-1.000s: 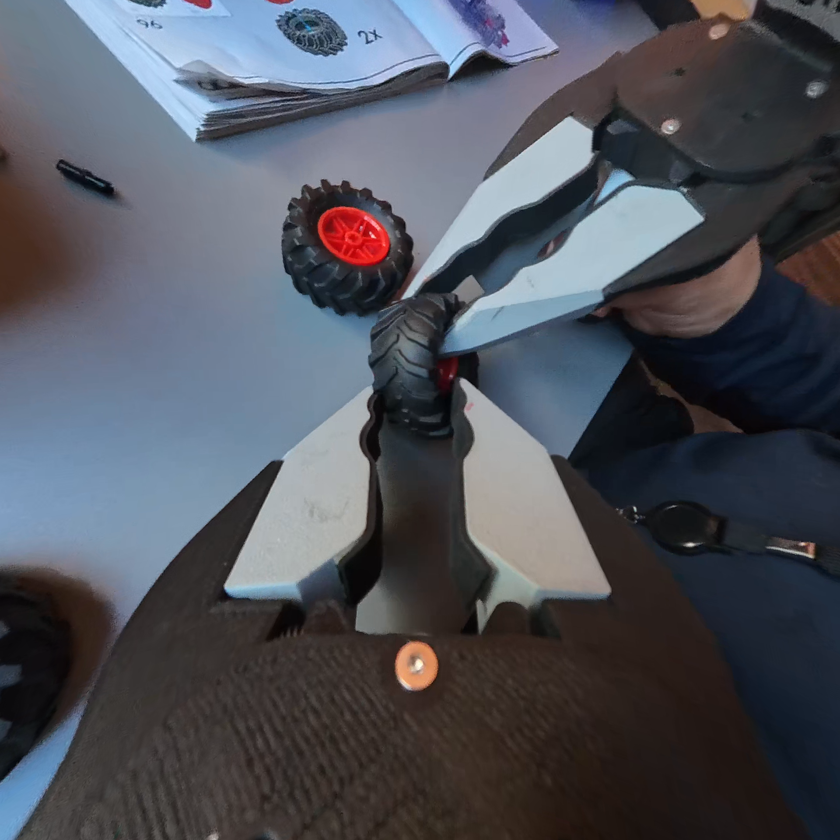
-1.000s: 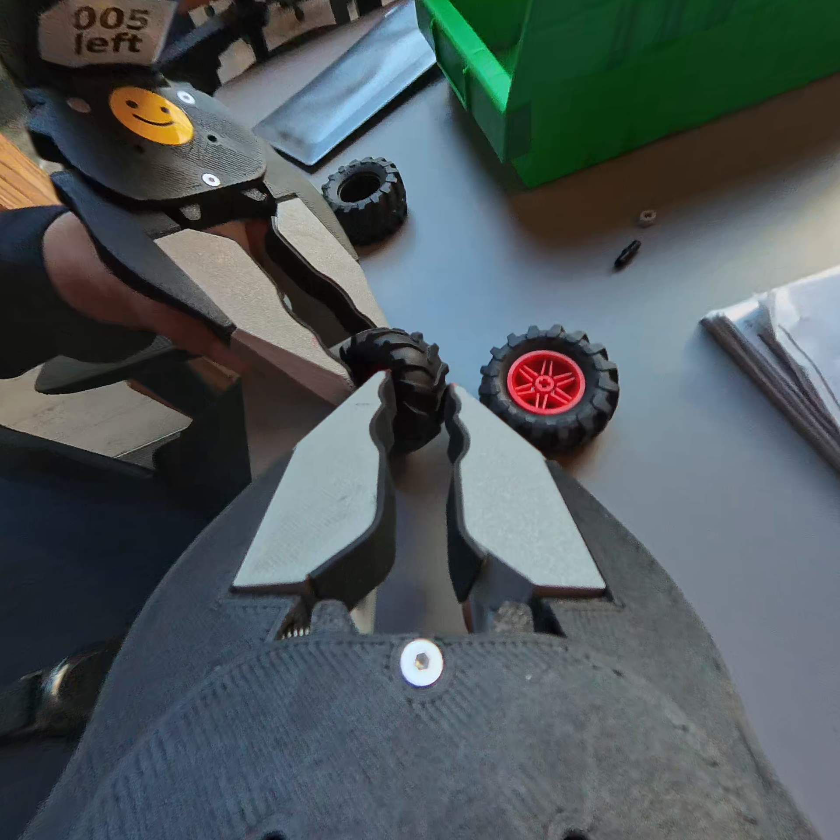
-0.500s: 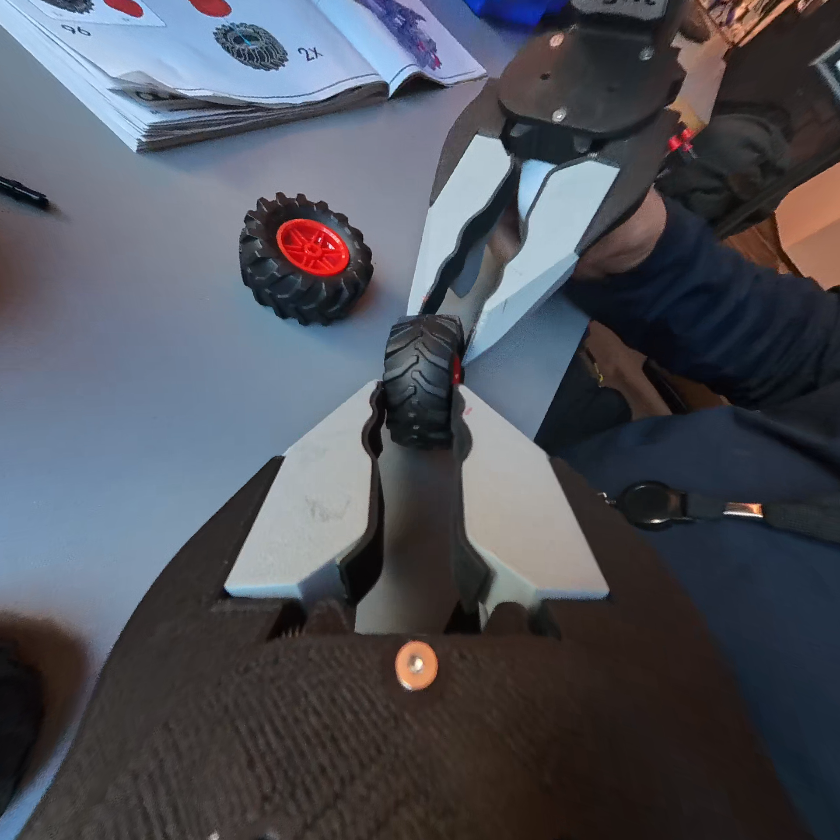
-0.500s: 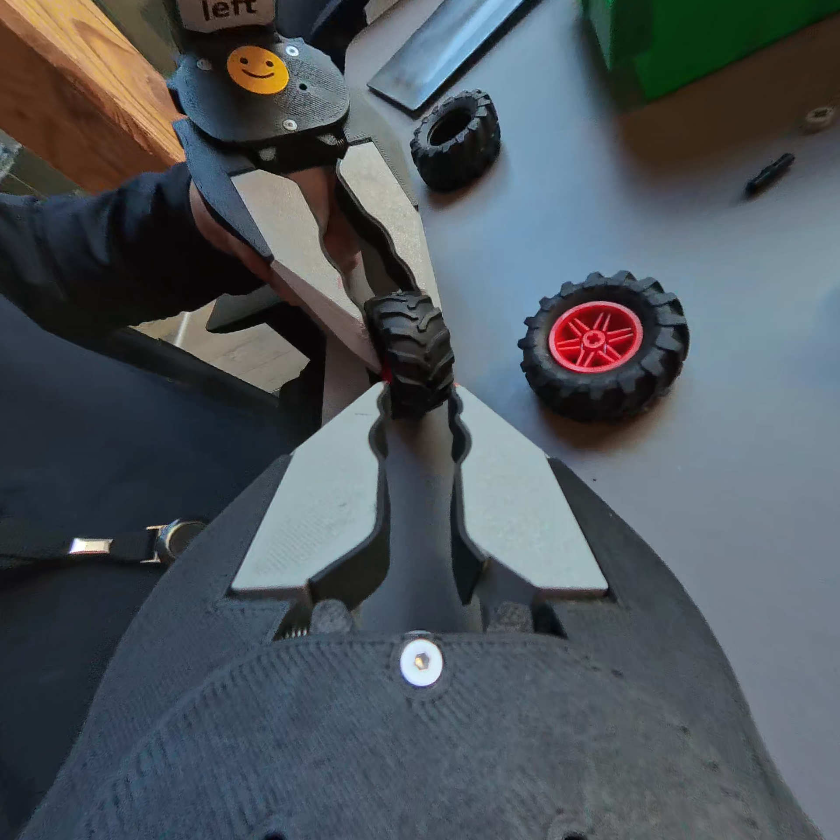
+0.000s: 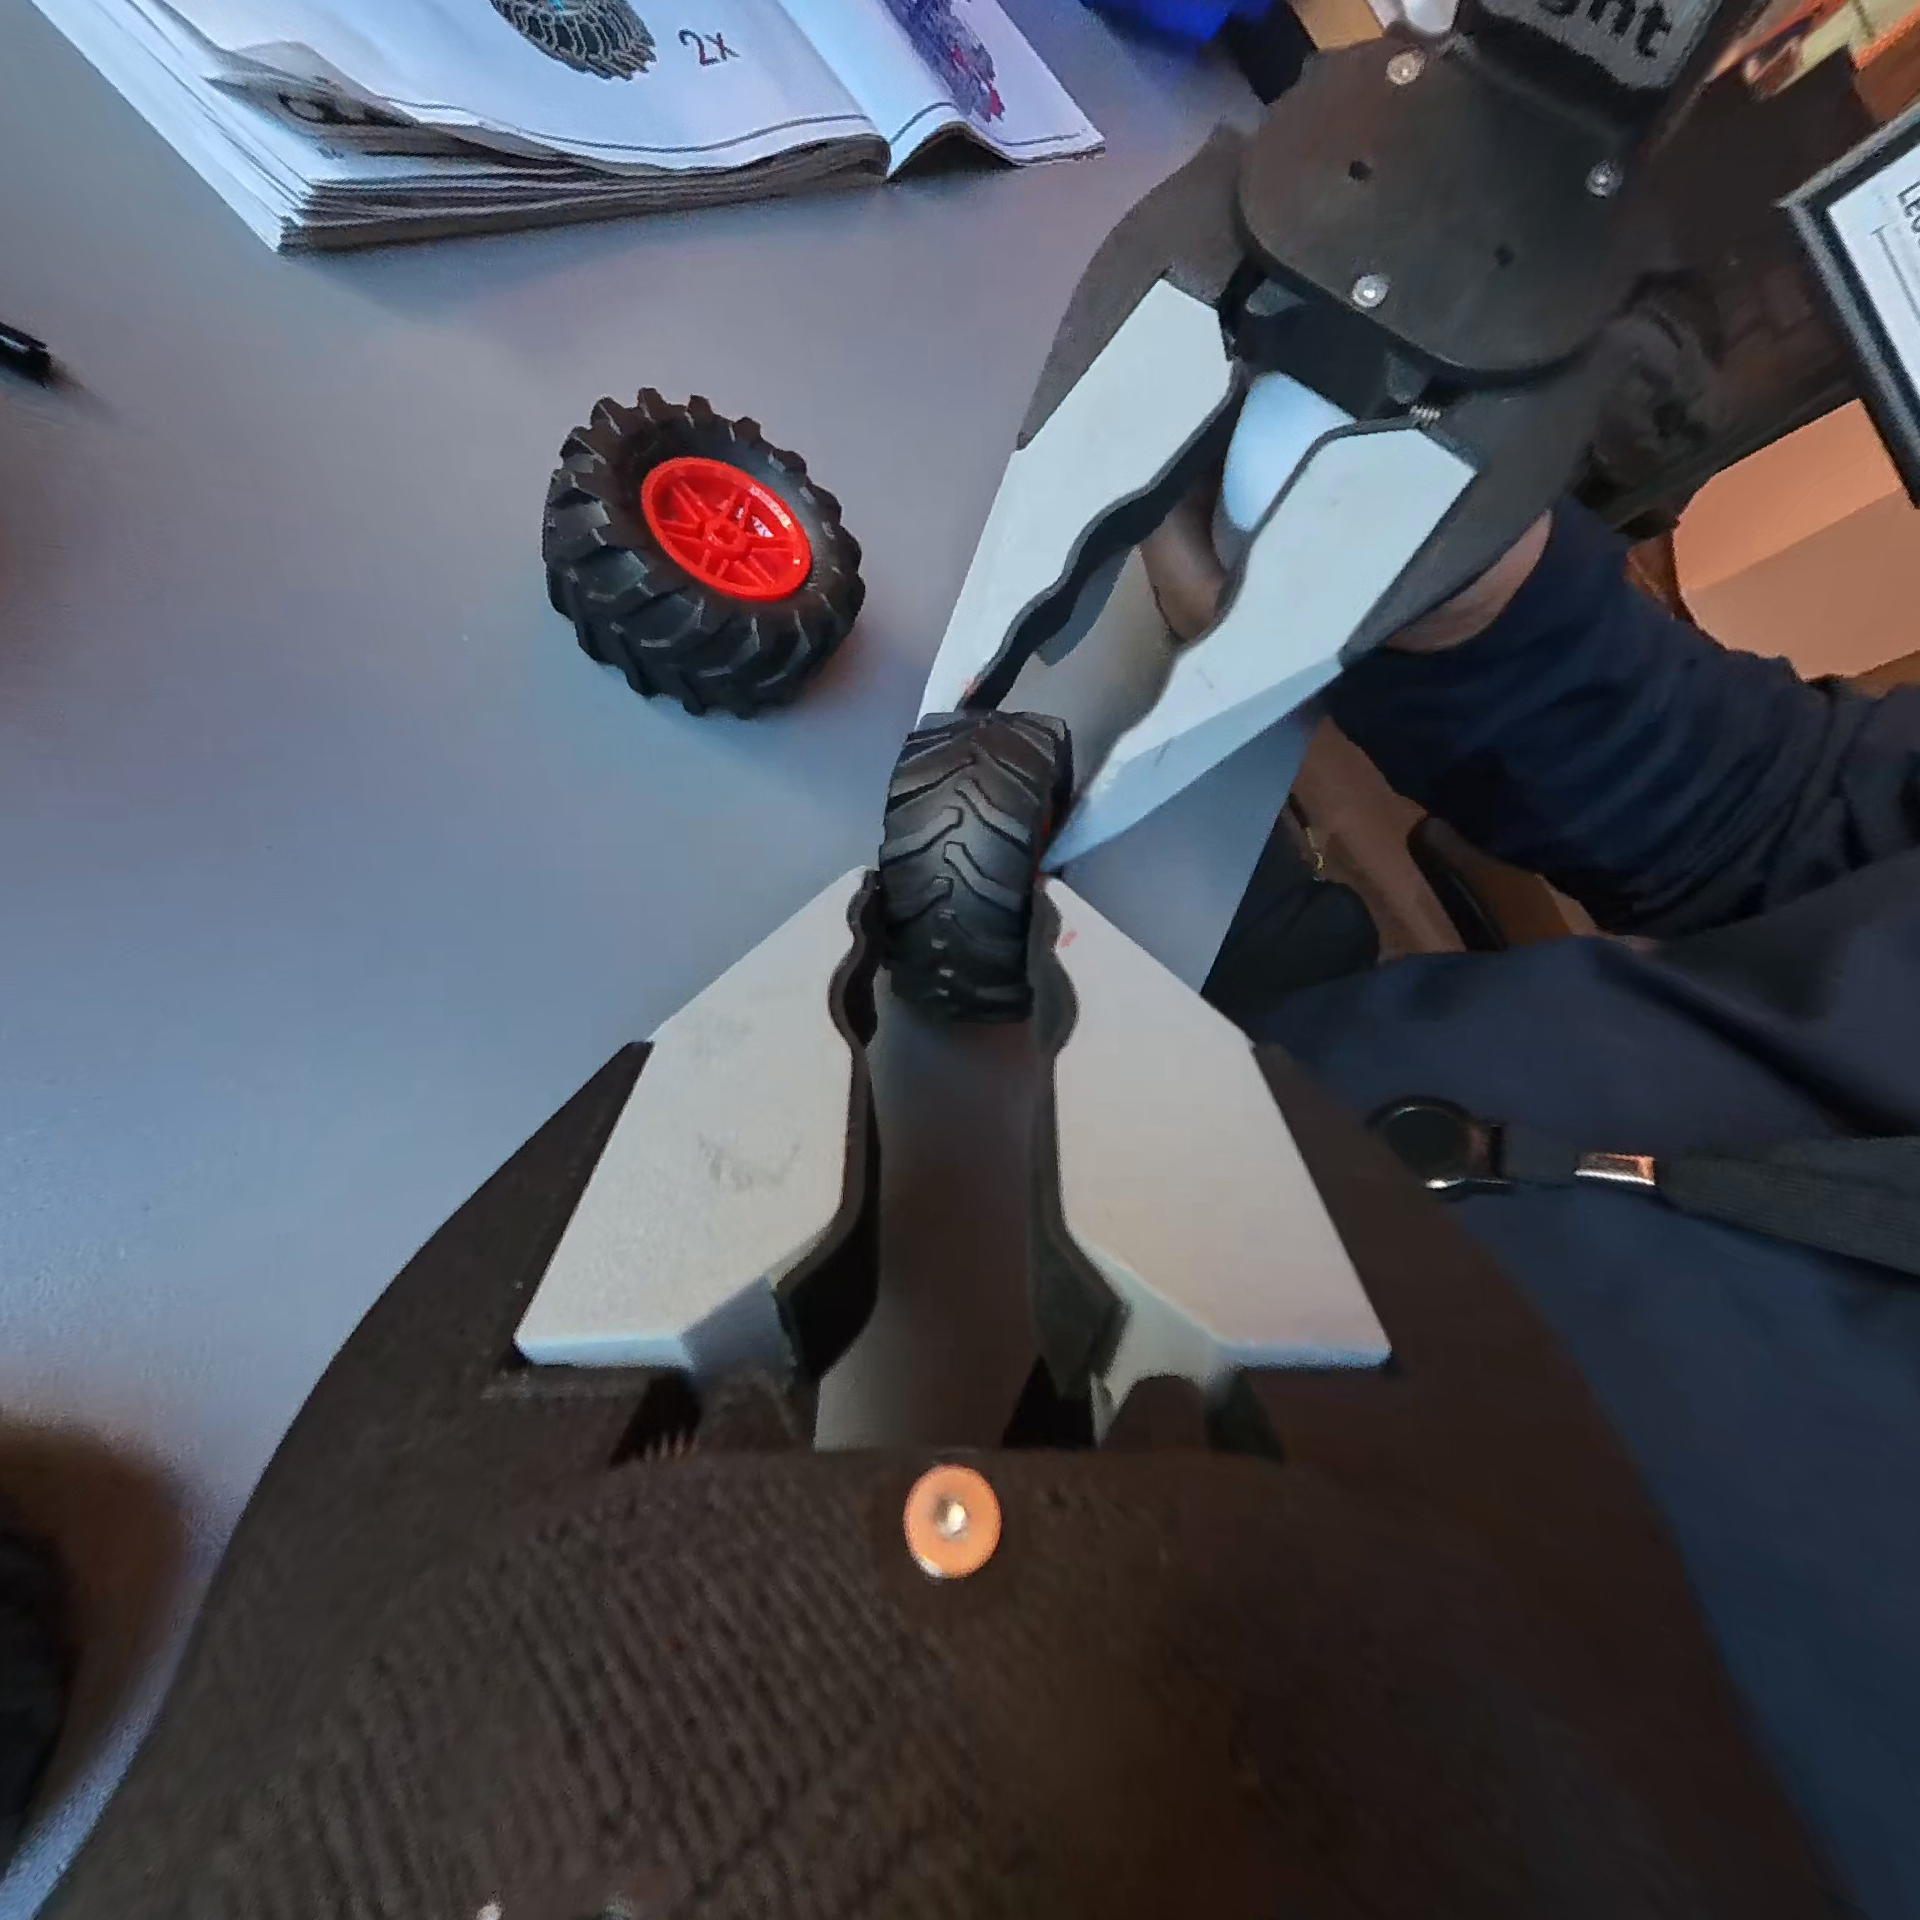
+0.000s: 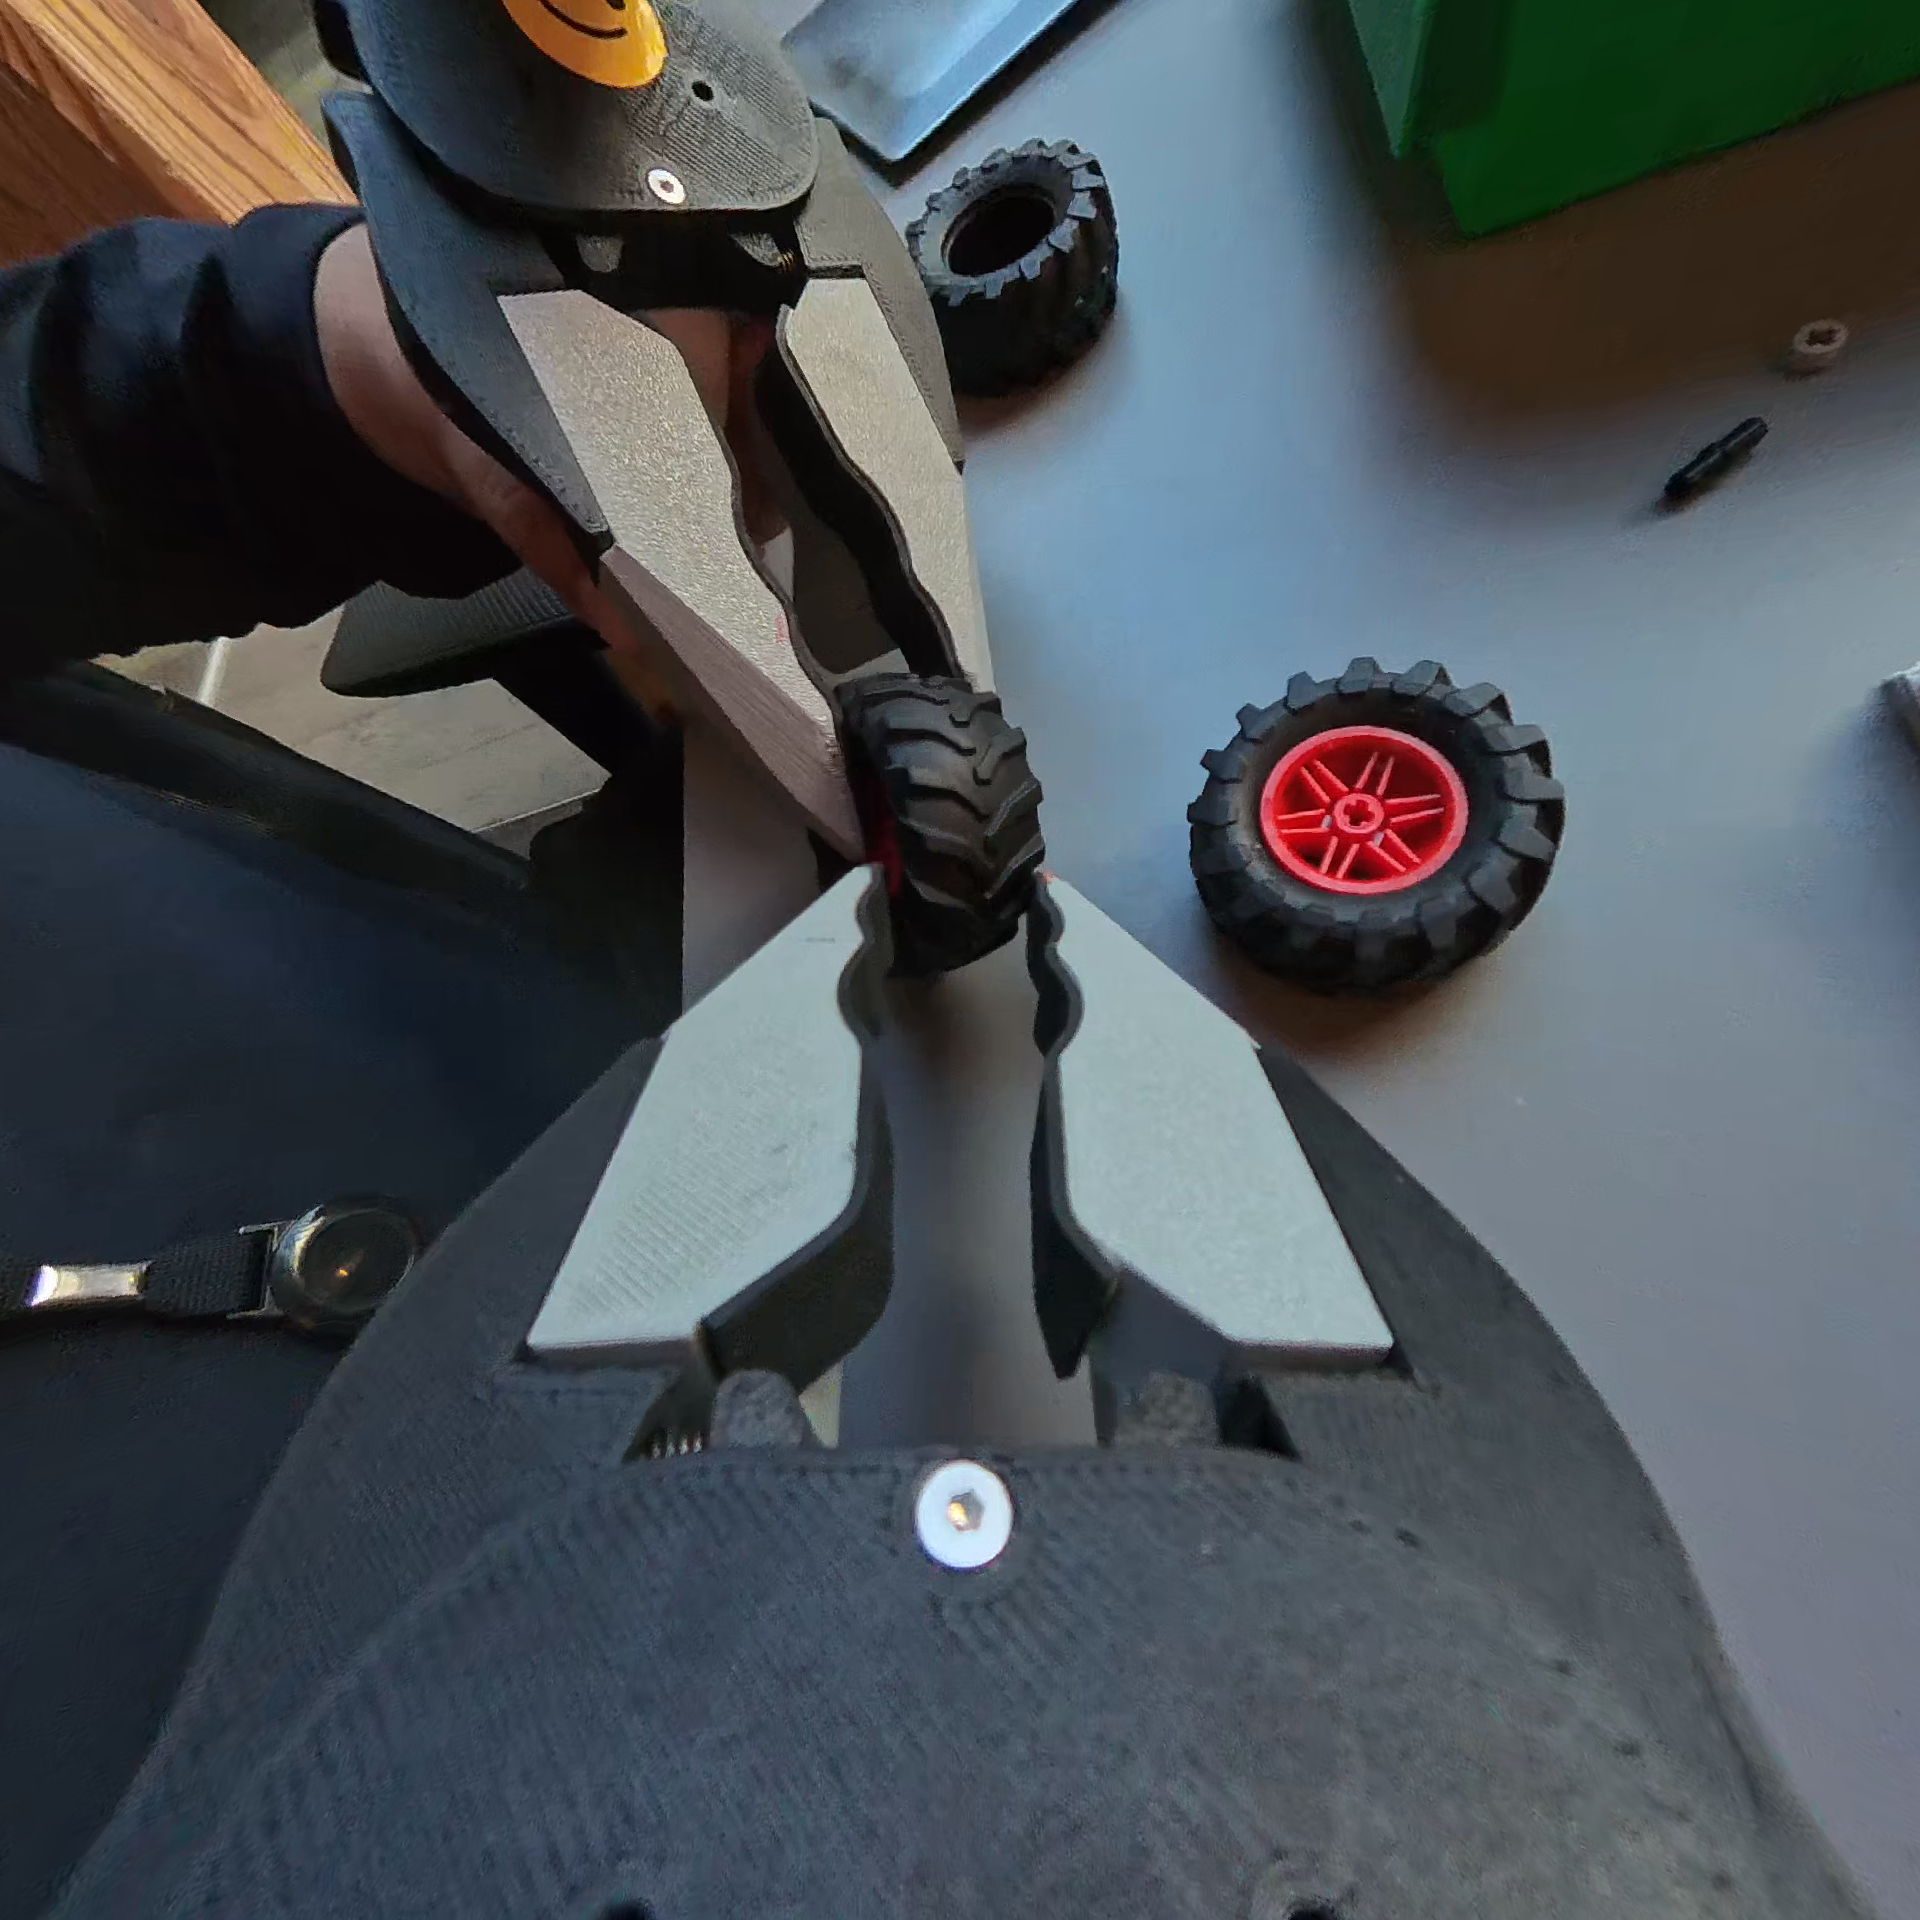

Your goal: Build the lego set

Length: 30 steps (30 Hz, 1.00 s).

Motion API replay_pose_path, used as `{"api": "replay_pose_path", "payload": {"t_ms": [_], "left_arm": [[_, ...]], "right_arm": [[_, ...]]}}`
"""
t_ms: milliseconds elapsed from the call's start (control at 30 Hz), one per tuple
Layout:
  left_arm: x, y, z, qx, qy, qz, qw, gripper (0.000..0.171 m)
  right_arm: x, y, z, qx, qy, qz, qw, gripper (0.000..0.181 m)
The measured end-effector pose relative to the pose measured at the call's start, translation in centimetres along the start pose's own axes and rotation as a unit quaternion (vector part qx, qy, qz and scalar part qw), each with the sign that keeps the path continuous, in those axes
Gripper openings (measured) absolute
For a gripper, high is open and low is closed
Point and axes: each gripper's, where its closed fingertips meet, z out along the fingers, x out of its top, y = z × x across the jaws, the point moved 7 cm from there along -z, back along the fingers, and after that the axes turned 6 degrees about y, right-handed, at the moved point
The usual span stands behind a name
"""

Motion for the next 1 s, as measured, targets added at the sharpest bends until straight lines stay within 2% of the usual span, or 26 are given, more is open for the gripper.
{"api": "replay_pose_path", "payload": {"t_ms": [100,233,433,500,567,633,733,800,867,1000], "left_arm": [[0.0,0.0,-0.1,-0.004,-0.001,0.003,1.0,0.025],[-0.2,-0.1,-0.5,-0.015,-0.009,0.006,1.0,0.025],[0.5,0.2,-1.5,-0.101,0.027,-0.025,0.994,0.025],[0.8,0.2,-2.0,-0.131,0.051,-0.044,0.989,0.025],[1.4,-0.5,-2.2,-0.116,0.084,-0.071,0.987,0.025],[1.4,-0.5,-2.2,-0.125,0.083,-0.071,0.986,0.024],[1.2,-0.5,-1.6,-0.112,0.056,-0.068,0.99,0.024],[1.5,-0.1,-1.3,-0.15,0.059,-0.082,0.984,0.024],[1.6,-0.1,-1.0,-0.163,0.06,-0.096,0.98,0.024],[2.1,-0.1,-1.8,-0.195,0.096,-0.107,0.97,0.024]], "right_arm": [[0.2,0.4,0.2,0.006,-0.007,-0.005,1.0,0.019],[0.2,0.9,0.5,0.059,0.025,0.005,0.998,0.02],[1.2,0.8,-0.2,0.117,0.085,0.013,0.989,0.02],[1.1,0.9,-0.7,0.168,0.093,0.061,0.979,0.023],[0.7,1.3,-1.1,0.23,0.086,0.13,0.961,0.034],[0.8,1.8,-1.2,0.218,0.102,0.146,0.96,0.02],[1.0,1.5,-0.7,0.181,0.083,0.09,0.976,0.025],[1.4,0.7,-0.1,0.207,0.081,0.078,0.972,0.031],[1.4,0.5,0.5,0.213,0.063,0.082,0.972,0.03],[2.2,0.2,0.2,0.221,0.118,0.072,0.965,0.028]]}}
